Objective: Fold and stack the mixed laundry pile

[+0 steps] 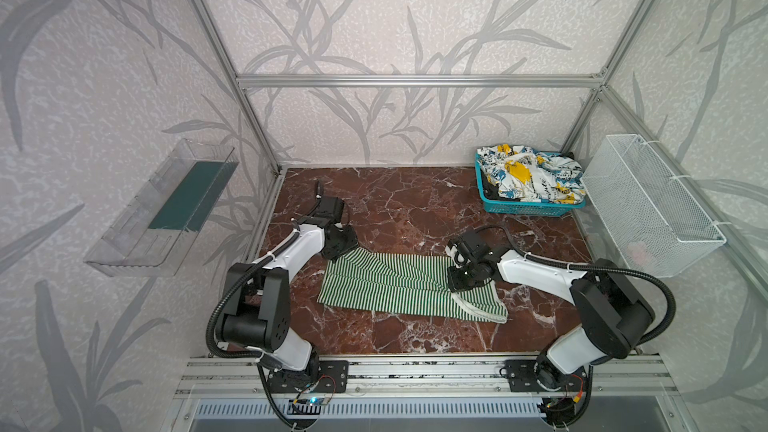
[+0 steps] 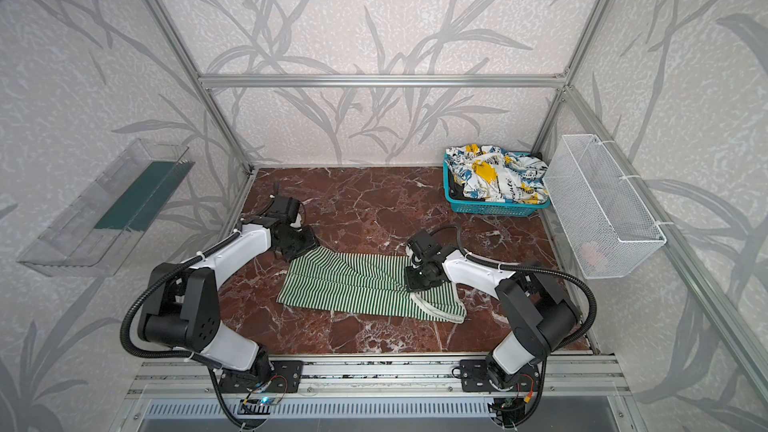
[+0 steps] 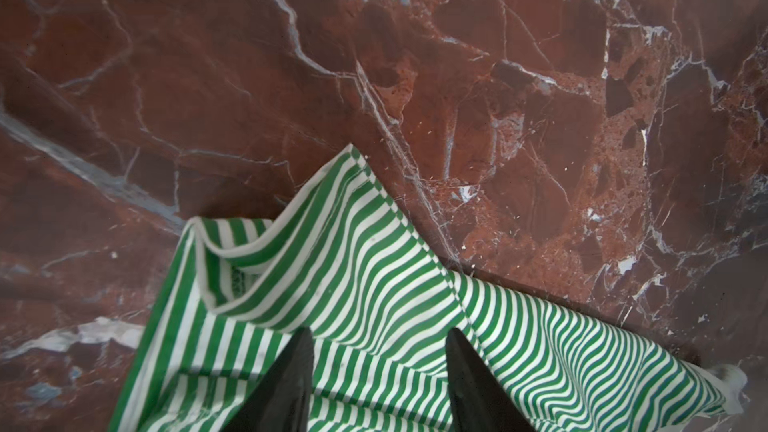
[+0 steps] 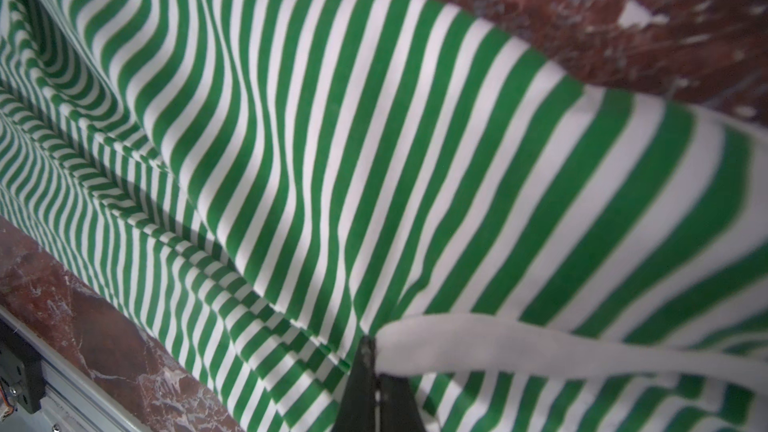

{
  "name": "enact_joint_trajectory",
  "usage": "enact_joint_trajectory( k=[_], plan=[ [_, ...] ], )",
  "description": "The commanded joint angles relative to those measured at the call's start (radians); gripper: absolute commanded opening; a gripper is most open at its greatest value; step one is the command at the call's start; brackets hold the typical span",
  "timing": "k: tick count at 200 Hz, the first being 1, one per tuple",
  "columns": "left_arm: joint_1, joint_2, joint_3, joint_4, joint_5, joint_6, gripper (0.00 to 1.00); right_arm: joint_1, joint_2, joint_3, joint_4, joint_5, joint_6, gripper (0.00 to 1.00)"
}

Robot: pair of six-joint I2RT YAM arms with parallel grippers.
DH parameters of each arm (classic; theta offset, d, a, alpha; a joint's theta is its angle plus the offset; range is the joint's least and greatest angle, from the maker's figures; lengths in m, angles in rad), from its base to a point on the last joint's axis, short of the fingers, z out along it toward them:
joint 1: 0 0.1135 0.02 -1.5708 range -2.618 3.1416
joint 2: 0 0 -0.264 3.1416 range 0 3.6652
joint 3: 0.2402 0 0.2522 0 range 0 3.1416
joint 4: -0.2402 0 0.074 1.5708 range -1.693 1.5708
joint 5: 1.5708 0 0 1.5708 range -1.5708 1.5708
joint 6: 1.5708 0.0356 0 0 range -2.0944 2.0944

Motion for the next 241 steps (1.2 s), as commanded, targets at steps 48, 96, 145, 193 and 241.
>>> enact_joint_trajectory(
  k=[48, 96, 145, 193, 241],
  plan=[
    [-0.011, 0.159, 0.068, 0.051, -0.055, -0.105, 0.51, 0.006, 0.026, -0.024, 0.024, 0.009, 0.015, 0.0],
    [-0.011, 0.211, 0.089, 0.061, -0.082, -0.138, 0.47, 0.005, 0.027, -0.031, 0.037, 0.003, 0.014, 0.0],
    [-0.011, 0.218, 0.158, 0.027, -0.091, -0.151, 0.47, 0.005, 0.03, -0.045, 0.053, -0.004, 0.017, 0.0],
    [-0.011, 0.284, 0.199, 0.002, -0.094, -0.149, 0.39, 0.005, 0.032, -0.049, 0.064, -0.01, 0.015, 0.0],
    [-0.011, 0.287, 0.173, 0.008, -0.103, -0.157, 0.37, 0.005, 0.034, -0.05, 0.066, -0.012, 0.014, 0.0]
  ],
)
